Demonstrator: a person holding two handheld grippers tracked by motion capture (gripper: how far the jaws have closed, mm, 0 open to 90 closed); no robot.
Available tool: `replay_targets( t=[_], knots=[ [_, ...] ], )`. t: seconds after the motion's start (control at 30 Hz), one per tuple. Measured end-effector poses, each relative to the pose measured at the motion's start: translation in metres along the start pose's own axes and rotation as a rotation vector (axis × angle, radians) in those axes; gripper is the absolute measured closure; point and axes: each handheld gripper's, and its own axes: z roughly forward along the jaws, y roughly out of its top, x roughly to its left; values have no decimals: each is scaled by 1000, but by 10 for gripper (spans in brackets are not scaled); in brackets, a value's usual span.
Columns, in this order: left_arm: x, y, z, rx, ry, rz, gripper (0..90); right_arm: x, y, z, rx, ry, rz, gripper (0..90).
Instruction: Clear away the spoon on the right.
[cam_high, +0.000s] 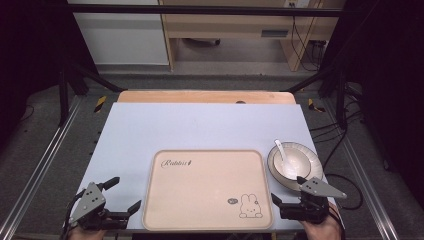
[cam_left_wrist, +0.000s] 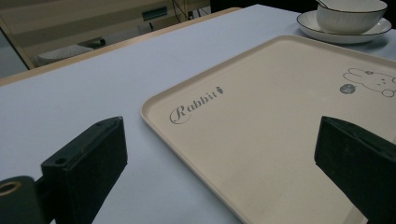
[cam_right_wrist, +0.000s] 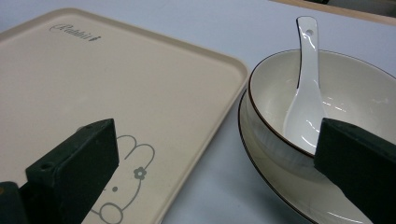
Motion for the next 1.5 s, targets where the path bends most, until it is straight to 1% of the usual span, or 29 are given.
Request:
replay_targets(
  t=[0.2, 0.23, 0.3, 0.4, 0.53, 0.6, 0.7, 0.87, 1.13, 1.17, 1.3, 1.5],
  knots=[
    [0, 0, 0, 0, 1, 0, 21, -2, 3, 2, -1, -15, -11, 1],
    [0, 0, 0, 1, 1, 1, 20, -2, 4, 2, 2, -14, -3, 1],
    [0, 0, 0, 0, 2, 0, 20, -3, 4, 3, 1, -22, -7, 1],
    [0, 0, 0, 1, 3, 0, 21, -5, 6, 5, 8, -16, 0, 2],
    [0, 0, 0, 0, 4, 0, 20, -7, 8, 6, 3, -18, 3, 5],
    [0, 0, 0, 0, 4, 1, 21, -8, 9, 6, 10, -21, 11, 7],
    [0, 0, 0, 0, 4, 0, 20, -10, 10, 8, 10, -18, 10, 7],
    [0, 0, 0, 0, 5, 0, 20, -11, 11, 11, 21, -13, 27, 5],
    [-1, 0, 0, -1, 5, 0, 21, -15, 15, 15, 19, -8, 27, 6],
    [-1, 0, 0, -2, 5, 0, 20, -15, 16, 15, 18, -7, 37, 7],
    [-1, 0, 0, -2, 6, 0, 20, -17, 16, 17, 25, 6, 49, 15],
    [-1, 0, 0, -3, 6, 0, 20, -21, 18, 18, 26, 2, 52, 20]
  ],
)
